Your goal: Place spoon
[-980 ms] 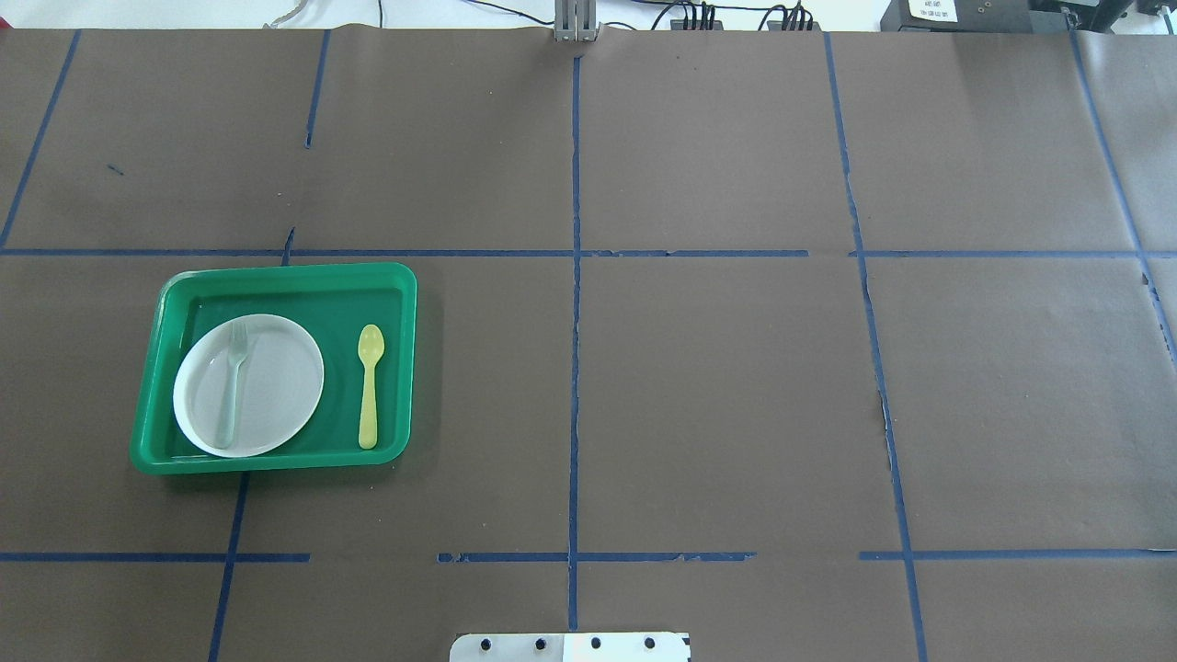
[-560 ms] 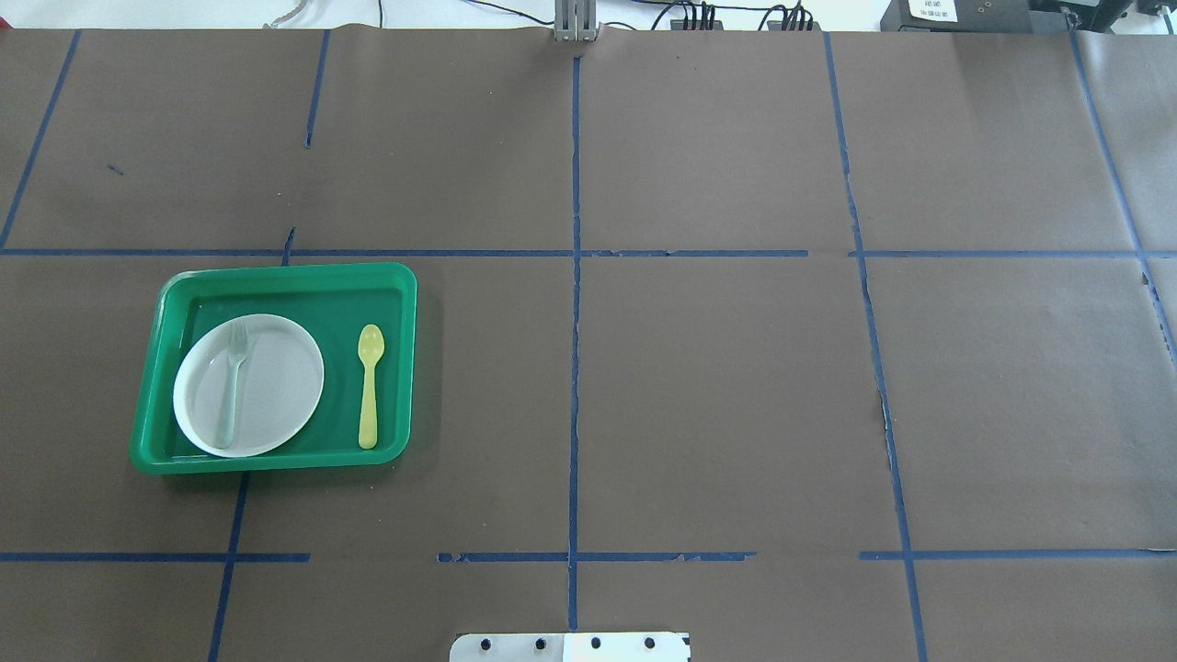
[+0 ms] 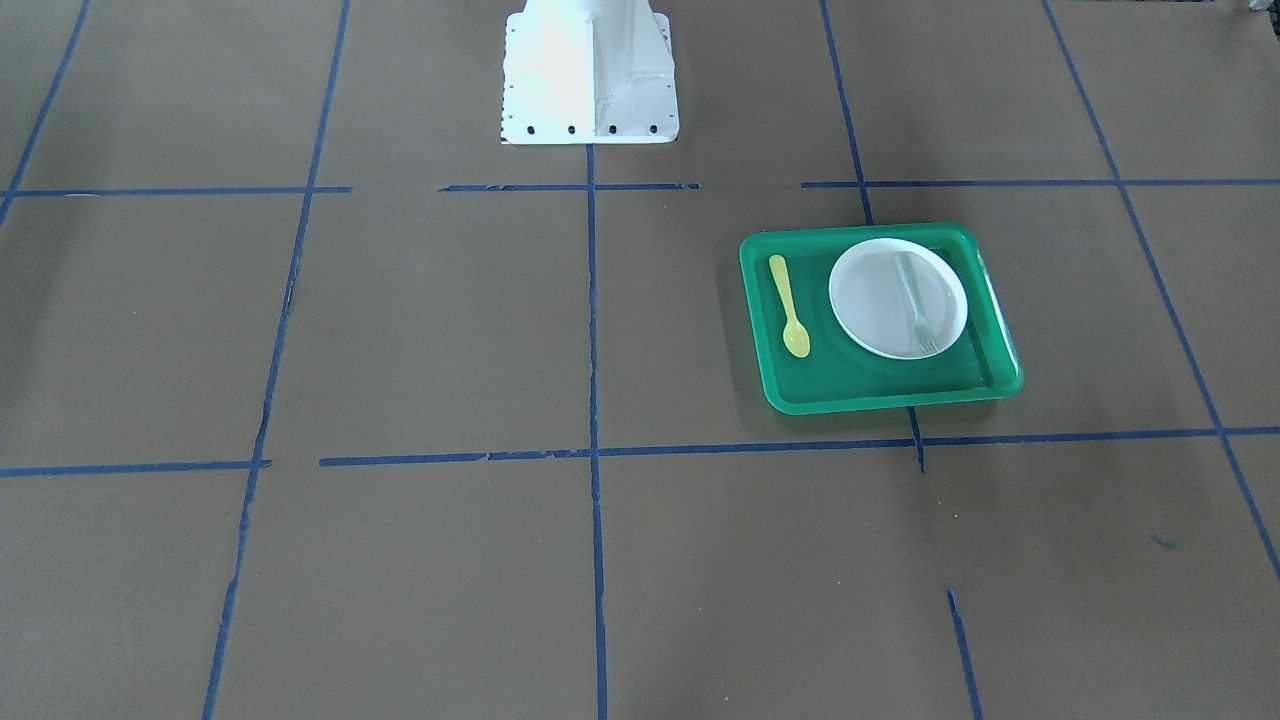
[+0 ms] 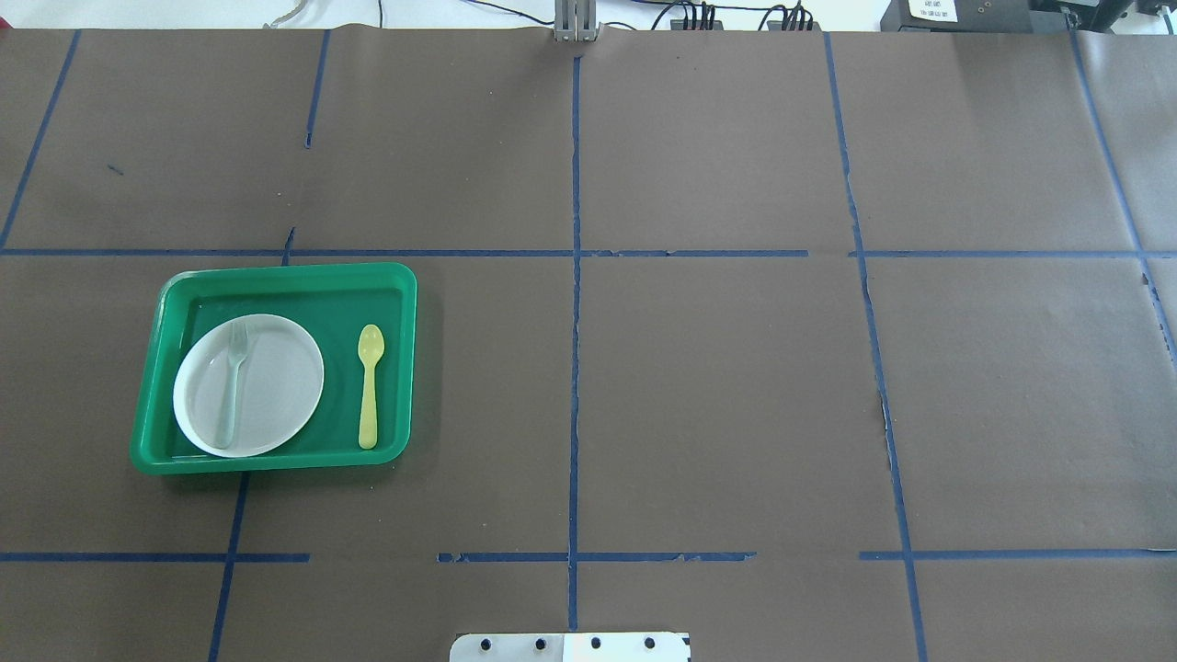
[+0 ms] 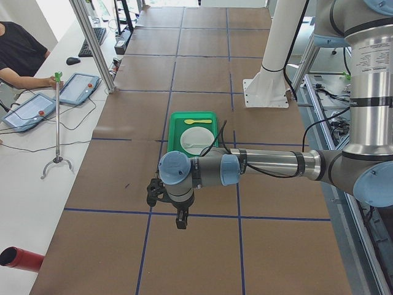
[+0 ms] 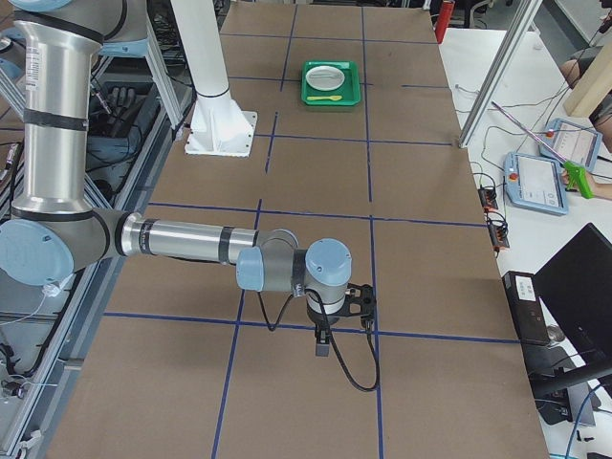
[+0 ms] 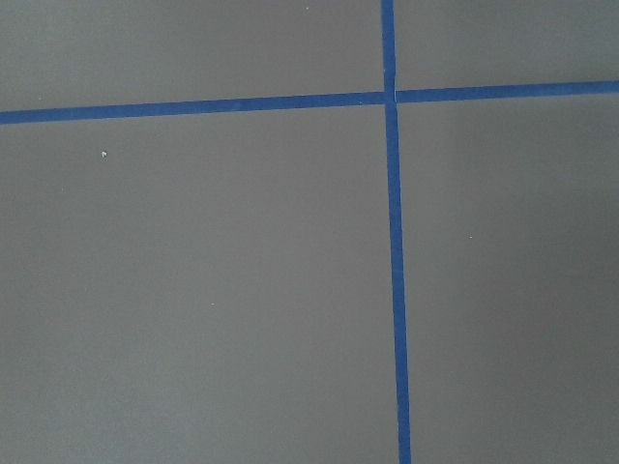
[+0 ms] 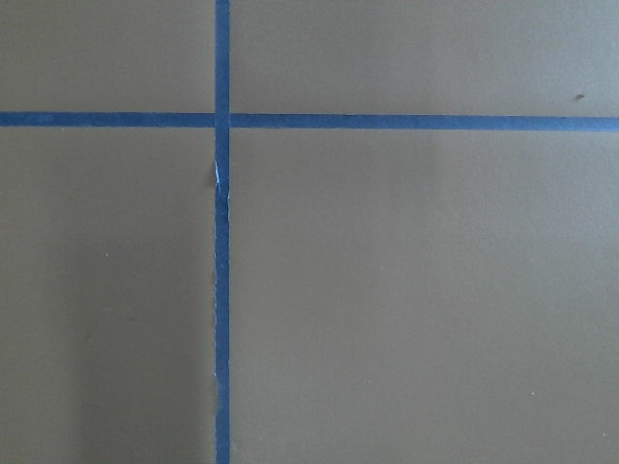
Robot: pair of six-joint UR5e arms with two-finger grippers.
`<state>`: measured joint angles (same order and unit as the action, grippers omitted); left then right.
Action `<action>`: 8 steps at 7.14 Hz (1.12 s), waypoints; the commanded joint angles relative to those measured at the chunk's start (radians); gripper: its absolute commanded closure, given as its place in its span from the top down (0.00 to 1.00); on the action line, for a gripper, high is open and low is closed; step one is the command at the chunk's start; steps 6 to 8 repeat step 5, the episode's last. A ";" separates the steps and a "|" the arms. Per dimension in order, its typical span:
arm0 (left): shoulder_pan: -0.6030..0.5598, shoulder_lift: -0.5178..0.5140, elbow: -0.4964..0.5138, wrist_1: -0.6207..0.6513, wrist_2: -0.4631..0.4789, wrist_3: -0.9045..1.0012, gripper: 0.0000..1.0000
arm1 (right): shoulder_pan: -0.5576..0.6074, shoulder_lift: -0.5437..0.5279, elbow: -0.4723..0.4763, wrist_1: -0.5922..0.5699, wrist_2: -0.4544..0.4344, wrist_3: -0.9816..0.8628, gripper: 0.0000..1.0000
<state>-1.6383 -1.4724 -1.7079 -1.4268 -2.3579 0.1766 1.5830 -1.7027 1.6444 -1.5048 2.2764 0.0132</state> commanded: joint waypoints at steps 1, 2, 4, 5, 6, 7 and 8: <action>-0.002 -0.002 -0.004 0.000 0.000 0.000 1.00 | 0.000 0.000 0.000 0.000 0.000 0.001 1.00; -0.011 -0.003 -0.004 0.000 0.002 0.000 1.00 | 0.000 0.000 0.000 0.000 0.000 0.001 1.00; -0.011 -0.003 -0.004 0.000 0.002 0.000 1.00 | 0.000 0.000 0.000 0.000 0.000 0.001 1.00; -0.011 -0.003 -0.004 0.000 0.000 0.000 1.00 | 0.000 0.000 0.000 0.000 0.000 0.001 1.00; -0.011 -0.003 -0.004 0.000 0.000 0.000 1.00 | 0.000 0.000 0.000 0.000 0.000 0.001 1.00; -0.011 -0.003 -0.004 0.000 0.000 0.000 1.00 | 0.000 0.000 0.000 0.000 0.000 0.001 1.00; -0.011 -0.003 -0.004 0.000 0.000 0.000 1.00 | 0.000 0.000 0.000 0.000 0.000 0.001 1.00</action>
